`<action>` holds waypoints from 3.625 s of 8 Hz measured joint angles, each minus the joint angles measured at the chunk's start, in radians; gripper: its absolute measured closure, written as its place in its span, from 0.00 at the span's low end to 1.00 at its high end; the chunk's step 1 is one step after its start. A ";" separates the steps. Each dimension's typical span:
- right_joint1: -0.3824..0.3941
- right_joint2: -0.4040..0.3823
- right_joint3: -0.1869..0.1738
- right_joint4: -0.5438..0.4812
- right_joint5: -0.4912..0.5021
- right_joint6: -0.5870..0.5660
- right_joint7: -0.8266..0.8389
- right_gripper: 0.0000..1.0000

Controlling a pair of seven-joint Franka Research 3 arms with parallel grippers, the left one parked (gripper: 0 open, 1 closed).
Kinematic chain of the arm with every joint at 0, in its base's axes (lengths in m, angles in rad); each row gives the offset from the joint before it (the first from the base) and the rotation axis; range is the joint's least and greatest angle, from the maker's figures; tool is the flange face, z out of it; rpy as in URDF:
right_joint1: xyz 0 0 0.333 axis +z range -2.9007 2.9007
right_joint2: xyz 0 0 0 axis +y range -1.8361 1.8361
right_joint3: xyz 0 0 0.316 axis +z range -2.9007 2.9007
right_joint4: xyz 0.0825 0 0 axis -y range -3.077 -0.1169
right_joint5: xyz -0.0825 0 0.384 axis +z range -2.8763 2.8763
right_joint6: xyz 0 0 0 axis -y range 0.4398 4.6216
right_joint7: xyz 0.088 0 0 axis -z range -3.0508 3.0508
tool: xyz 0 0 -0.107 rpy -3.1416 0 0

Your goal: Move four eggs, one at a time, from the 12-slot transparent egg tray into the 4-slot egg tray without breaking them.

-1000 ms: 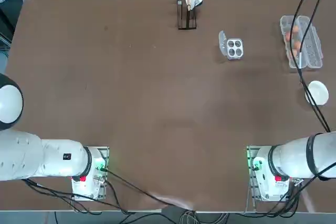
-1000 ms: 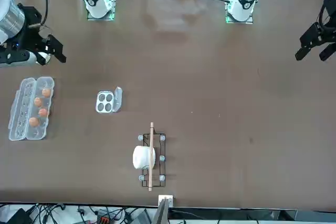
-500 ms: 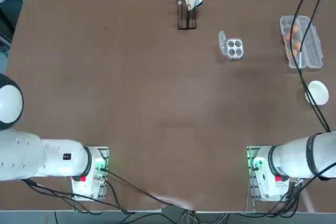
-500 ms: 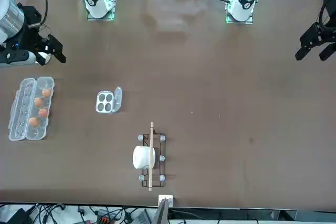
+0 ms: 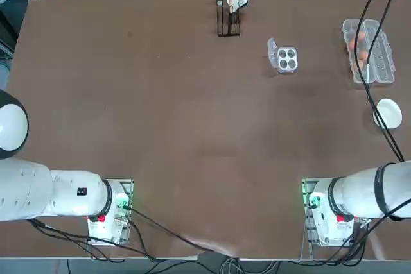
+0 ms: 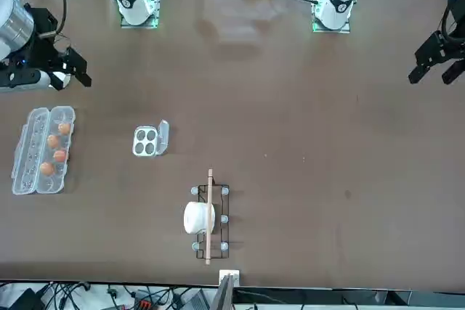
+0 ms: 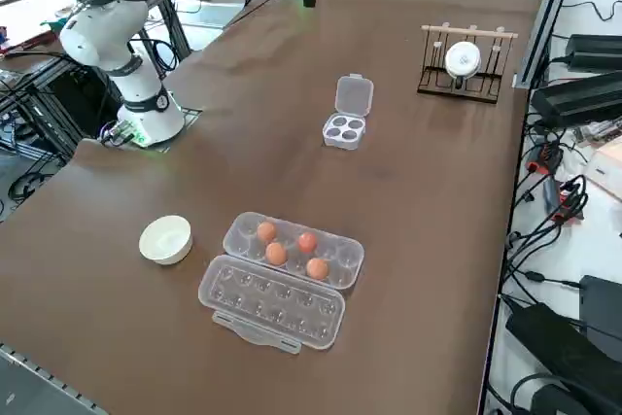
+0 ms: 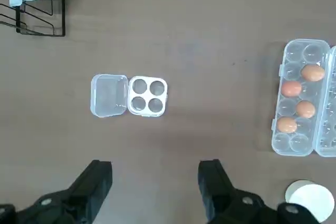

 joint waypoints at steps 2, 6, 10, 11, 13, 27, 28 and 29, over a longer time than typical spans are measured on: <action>0.005 -0.002 0.012 0.004 0.001 -0.026 0.000 0.00; 0.013 -0.011 0.047 0.004 0.004 -0.087 0.003 0.00; 0.013 -0.011 0.047 0.004 0.004 -0.090 0.003 0.00; 0.013 -0.011 0.047 0.004 0.004 -0.093 0.003 0.00; 0.013 -0.011 0.047 0.004 0.004 -0.095 0.003 0.00; 0.011 -0.011 0.036 0.004 0.003 -0.095 0.002 0.00; 0.011 -0.011 0.036 0.004 0.003 -0.095 0.002 0.00; 0.011 -0.011 0.036 0.004 0.003 -0.095 0.002 0.00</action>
